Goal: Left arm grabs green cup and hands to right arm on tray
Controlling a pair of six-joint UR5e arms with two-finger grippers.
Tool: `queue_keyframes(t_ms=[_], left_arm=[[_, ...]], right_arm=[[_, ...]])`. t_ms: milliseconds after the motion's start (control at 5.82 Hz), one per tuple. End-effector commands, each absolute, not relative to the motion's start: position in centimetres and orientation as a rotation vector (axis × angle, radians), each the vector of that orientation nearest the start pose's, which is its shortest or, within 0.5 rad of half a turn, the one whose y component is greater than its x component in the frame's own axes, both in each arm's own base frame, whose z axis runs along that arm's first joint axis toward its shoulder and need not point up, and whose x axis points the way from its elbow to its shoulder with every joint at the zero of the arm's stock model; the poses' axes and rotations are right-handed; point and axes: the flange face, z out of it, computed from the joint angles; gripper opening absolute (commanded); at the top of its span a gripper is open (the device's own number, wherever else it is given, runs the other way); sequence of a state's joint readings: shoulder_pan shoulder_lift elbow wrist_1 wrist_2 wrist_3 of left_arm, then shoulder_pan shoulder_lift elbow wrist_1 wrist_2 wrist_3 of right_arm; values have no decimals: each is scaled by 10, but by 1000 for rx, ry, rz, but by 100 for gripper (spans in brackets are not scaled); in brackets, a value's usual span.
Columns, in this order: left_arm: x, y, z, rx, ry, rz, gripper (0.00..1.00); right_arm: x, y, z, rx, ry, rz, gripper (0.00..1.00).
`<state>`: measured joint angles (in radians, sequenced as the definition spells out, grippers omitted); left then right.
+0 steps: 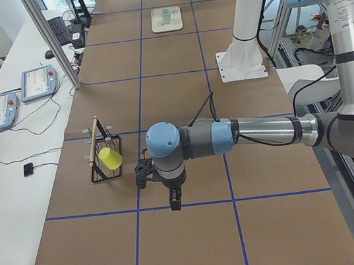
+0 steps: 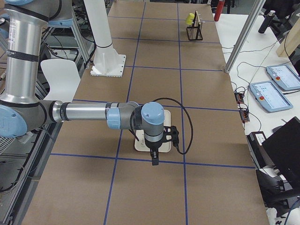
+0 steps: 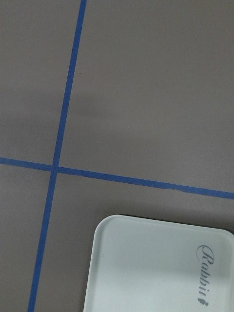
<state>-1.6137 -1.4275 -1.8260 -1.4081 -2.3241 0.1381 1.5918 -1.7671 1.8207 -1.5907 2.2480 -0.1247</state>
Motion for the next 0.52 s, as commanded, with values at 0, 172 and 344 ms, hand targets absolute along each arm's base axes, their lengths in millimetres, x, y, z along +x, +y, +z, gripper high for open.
queue_keyframes(t_ms=[0,172,344], left_arm=[[-83,-422,617,20,754,71,100],[-83,-421,617,20,754,71,100],[-83,-422,617,20,754,71,100]], right_arm=[[76,-410,632,77,-672,-107,100],[76,-412,629,107,-673,-116,100],[76,-412,628,109,-673,-114,100]])
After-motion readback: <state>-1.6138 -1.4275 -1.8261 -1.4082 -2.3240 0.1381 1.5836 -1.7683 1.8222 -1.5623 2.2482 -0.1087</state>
